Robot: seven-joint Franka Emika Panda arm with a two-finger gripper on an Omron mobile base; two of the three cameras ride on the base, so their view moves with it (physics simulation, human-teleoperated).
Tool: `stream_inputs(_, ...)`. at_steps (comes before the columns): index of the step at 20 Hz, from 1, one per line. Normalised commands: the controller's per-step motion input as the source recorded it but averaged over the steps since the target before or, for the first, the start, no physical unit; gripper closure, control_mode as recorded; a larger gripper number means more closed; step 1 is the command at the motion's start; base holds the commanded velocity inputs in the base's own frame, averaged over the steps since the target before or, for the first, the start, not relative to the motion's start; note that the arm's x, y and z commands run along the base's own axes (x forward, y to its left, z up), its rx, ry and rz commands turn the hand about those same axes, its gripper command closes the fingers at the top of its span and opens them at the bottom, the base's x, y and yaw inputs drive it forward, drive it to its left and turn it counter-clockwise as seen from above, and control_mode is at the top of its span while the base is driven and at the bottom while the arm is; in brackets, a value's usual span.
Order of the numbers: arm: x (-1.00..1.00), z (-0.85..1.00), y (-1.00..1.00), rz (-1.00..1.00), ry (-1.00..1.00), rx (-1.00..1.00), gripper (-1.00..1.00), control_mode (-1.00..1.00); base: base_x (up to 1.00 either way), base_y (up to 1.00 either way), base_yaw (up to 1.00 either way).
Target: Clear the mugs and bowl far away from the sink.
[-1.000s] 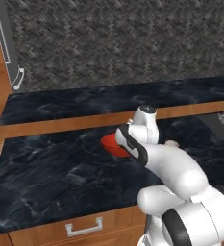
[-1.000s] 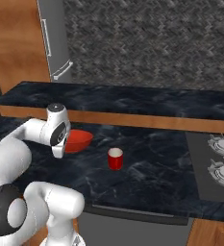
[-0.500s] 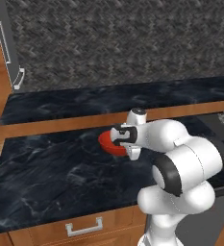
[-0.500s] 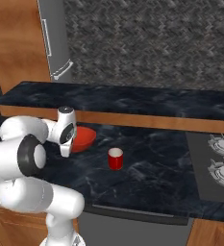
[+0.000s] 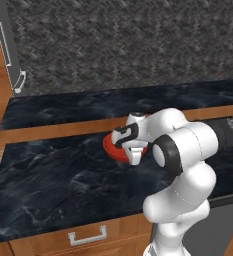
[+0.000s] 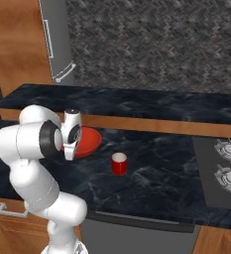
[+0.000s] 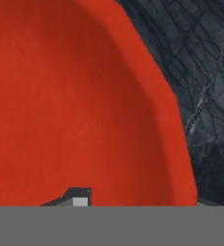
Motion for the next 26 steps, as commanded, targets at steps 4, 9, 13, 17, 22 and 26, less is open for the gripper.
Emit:
stream_inputs(4, -0.05, 0.05, 0.05, 0.0, 0.02, 0.01, -1.0, -1.0, 0.0, 0.0, 0.0)
stream_inputs(9, -0.59, 0.63, 0.0, -0.09, 0.03, 0.04, -1.0, -1.0, 0.0, 0.0, 0.0)
stream_inputs(13, -0.79, 0.66, 0.0, -0.03, 0.08, 0.04, -1.0, -1.0, 0.0, 0.0, 0.0)
stream_inputs(17, -0.77, 0.98, -0.06, 0.04, 0.01, 0.0, -1.0, -1.0, 0.0, 0.0, 0.0)
stream_inputs(22, -0.94, 0.81, -0.22, 0.15, 0.0, -0.01, -1.0, -1.0, 0.0, 0.0, 0.0)
stream_inputs(26, -0.88, 0.59, -0.32, 0.29, -0.02, -0.04, -1.0, -1.0, 0.0, 0.0, 0.0)
